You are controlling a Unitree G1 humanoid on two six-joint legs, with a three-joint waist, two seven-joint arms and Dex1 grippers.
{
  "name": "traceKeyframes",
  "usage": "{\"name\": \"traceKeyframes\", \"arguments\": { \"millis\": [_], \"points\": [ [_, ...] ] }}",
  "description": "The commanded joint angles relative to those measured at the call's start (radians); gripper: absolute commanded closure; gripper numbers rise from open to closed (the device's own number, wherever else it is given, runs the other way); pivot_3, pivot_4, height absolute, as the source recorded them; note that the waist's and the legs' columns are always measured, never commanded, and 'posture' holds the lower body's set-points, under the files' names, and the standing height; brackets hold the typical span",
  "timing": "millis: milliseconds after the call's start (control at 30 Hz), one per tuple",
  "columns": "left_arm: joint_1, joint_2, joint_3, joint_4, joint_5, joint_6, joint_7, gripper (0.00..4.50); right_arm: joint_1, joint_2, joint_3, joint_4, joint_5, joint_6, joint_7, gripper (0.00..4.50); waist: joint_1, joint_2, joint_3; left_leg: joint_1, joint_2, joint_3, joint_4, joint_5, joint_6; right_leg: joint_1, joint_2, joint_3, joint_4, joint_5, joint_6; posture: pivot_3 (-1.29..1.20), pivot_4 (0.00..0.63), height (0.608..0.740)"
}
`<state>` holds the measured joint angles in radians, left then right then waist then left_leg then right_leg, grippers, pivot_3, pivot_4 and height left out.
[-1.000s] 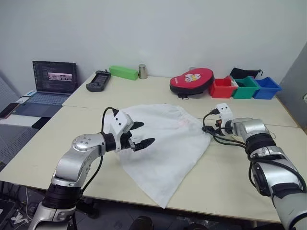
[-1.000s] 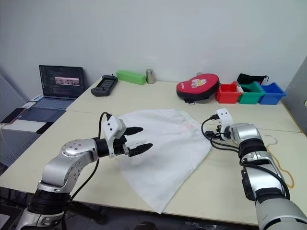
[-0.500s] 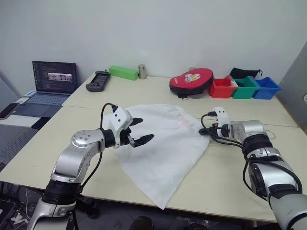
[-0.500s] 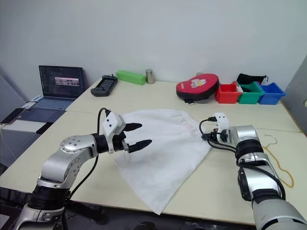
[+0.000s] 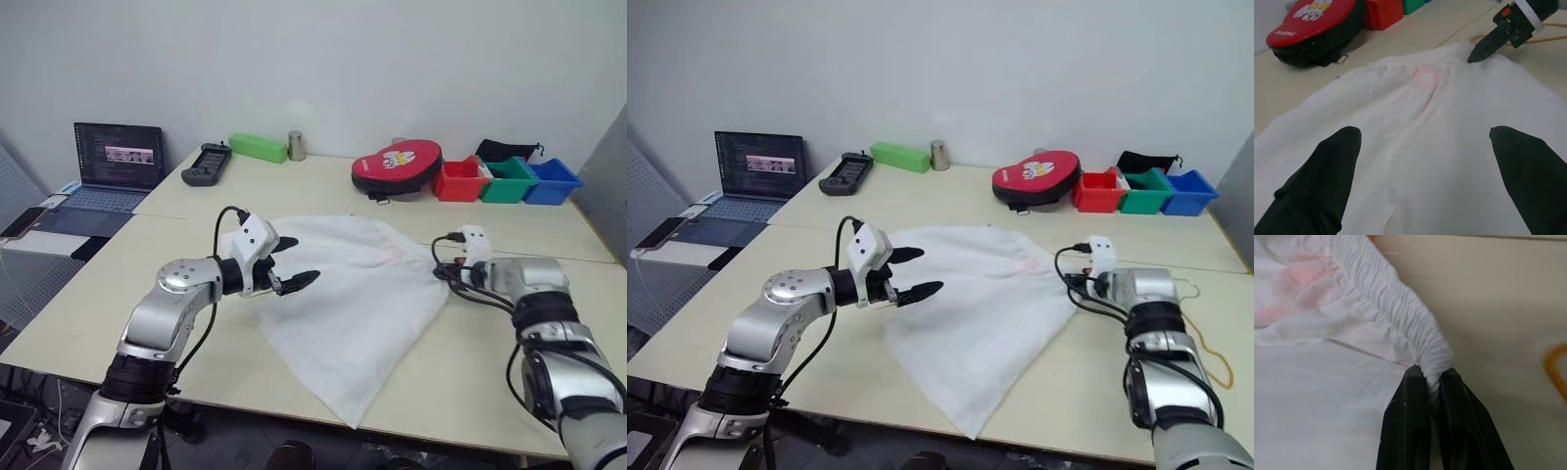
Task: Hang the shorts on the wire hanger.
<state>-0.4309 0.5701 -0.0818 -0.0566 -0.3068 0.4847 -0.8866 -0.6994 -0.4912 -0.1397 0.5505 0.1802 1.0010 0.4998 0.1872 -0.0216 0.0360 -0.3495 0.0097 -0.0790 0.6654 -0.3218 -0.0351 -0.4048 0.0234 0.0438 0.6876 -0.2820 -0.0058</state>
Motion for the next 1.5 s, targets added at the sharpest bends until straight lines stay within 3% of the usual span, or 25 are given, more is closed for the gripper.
{"name": "traceKeyframes", "arguments": {
  "millis": [33, 300, 500, 600, 767, 800, 833, 900, 1100, 1200, 1300, 1500],
  "points": [
    [-0.046, -0.01, -0.008, 0.017, 0.009, -0.043, -0.016, 0.0, 0.087, -0.046, -0.084, -0.26, 0.02, 0.15, -0.069, 4.5, -0.003, 0.0, 0.0, 0.0, 0.0, 0.0, 0.0, 0.0, 0.0, 0.0, 0.0, 0.0, 0.0, 0.0, 0.0, 0.24, 0.0, 0.74],
    [-0.061, -0.024, -0.025, 0.064, 0.018, -0.076, -0.043, 0.0, 0.366, 0.004, -0.277, -0.857, 0.111, 0.593, -0.153, 4.5, -0.032, 0.001, -0.001, 0.002, 0.0, 0.0, 0.0, 0.0, 0.001, 0.0, 0.001, 0.001, 0.003, 0.0, 0.0, 0.2, 0.0, 0.74],
    [-0.056, -0.026, -0.031, 0.073, 0.022, -0.089, -0.054, 0.0, 0.62, 0.178, -0.317, -1.163, 0.338, 0.613, -0.288, 4.5, -0.066, 0.002, -0.001, 0.003, 0.001, -0.002, 0.0, 0.001, 0.002, 0.002, 0.003, 0.002, 0.004, 0.0, 0.0, 0.19, 0.0, 0.74],
    [-0.046, -0.024, -0.035, 0.07, 0.024, -0.092, -0.056, 0.0, 0.62, 0.244, -0.293, -1.192, 0.431, 0.613, -0.392, 4.5, -0.094, 0.002, -0.001, 0.004, 0.002, -0.002, 0.0, 0.001, 0.003, 0.003, 0.004, 0.002, 0.006, -0.001, 0.0, 0.2, 0.0, 0.74],
    [-0.038, -0.011, -0.027, 0.069, 0.03, -0.095, -0.055, 0.0, 0.529, 0.229, -0.301, -1.082, 0.488, 0.613, -0.527, 4.5, -0.125, 0.003, -0.001, 0.006, 0.002, 0.0, -0.001, 0.002, 0.003, 0.005, 0.005, 0.003, 0.007, -0.002, 0.002, 0.22, 0.0, 0.74],
    [-0.037, -0.008, -0.024, 0.07, 0.03, -0.095, -0.055, 0.0, 0.514, 0.22, -0.307, -1.063, 0.507, 0.613, -0.543, 3.86, -0.126, 0.003, -0.001, 0.006, 0.002, 0.0, -0.001, 0.002, 0.003, 0.005, 0.005, 0.003, 0.007, -0.002, 0.002, 0.22, 0.0, 0.74],
    [-0.035, -0.006, -0.021, 0.07, 0.031, -0.095, -0.055, 0.0, 0.503, 0.21, -0.312, -1.049, 0.53, 0.613, -0.555, 3.73, -0.125, 0.003, -0.001, 0.006, 0.002, 0.0, -0.001, 0.002, 0.003, 0.005, 0.005, 0.002, 0.007, -0.001, 0.001, 0.22, 0.0, 0.74],
    [-0.03, -0.001, -0.014, 0.07, 0.031, -0.094, -0.053, 0.0, 0.493, 0.157, -0.303, -1.027, 0.575, 0.613, -0.562, 3.18, -0.123, 0.003, -0.001, 0.006, 0.002, -0.002, -0.001, 0.002, 0.003, 0.005, 0.005, 0.002, 0.007, -0.001, 0.0, 0.23, 0.0, 0.74],
    [-0.036, 0.012, 0.019, 0.152, 0.047, -0.116, -0.032, 0.0, 0.471, -0.137, -0.235, -0.958, 0.707, 0.613, -0.42, 1.71, -0.107, 0.004, 0.0, 0.005, 0.001, -0.002, -0.001, 0.002, 0.004, 0.004, 0.004, 0.002, 0.004, -0.001, 0.0, 0.22, 0.0, 0.74],
    [-0.056, 0.014, 0.046, 0.208, 0.045, -0.109, -0.011, 0.0, 0.452, -0.257, -0.176, -0.944, 0.677, 0.576, -0.319, 0.96, -0.108, 0.004, 0.0, 0.005, 0.001, -0.002, -0.001, 0.002, 0.004, 0.006, 0.004, 0.002, 0.003, -0.001, 0.0, 0.22, 0.0, 0.74],
    [-0.067, 0.018, 0.083, 0.264, 0.039, -0.081, 0.025, 0.0, 0.468, -0.43, -0.03, -0.945, 0.569, 0.349, -0.146, 0.21, -0.108, 0.004, 0.0, 0.005, 0.001, -0.003, -0.001, 0.002, 0.004, 0.007, 0.004, 0.002, 0.002, -0.001, 0.0, 0.23, 0.0, 0.74],
    [-0.115, -0.014, 0.125, 0.42, 0.053, -0.054, 0.121, 0.0, 0.427, -0.568, 0.141, -0.884, 0.427, 0.028, 0.143, 0.21, -0.108, 0.003, 0.001, 0.006, 0.002, -0.003, -0.001, 0.002, 0.004, 0.007, 0.004, 0.0, -0.001, -0.001, 0.001, 0.23, 0.0, 0.74]
  ]
}}
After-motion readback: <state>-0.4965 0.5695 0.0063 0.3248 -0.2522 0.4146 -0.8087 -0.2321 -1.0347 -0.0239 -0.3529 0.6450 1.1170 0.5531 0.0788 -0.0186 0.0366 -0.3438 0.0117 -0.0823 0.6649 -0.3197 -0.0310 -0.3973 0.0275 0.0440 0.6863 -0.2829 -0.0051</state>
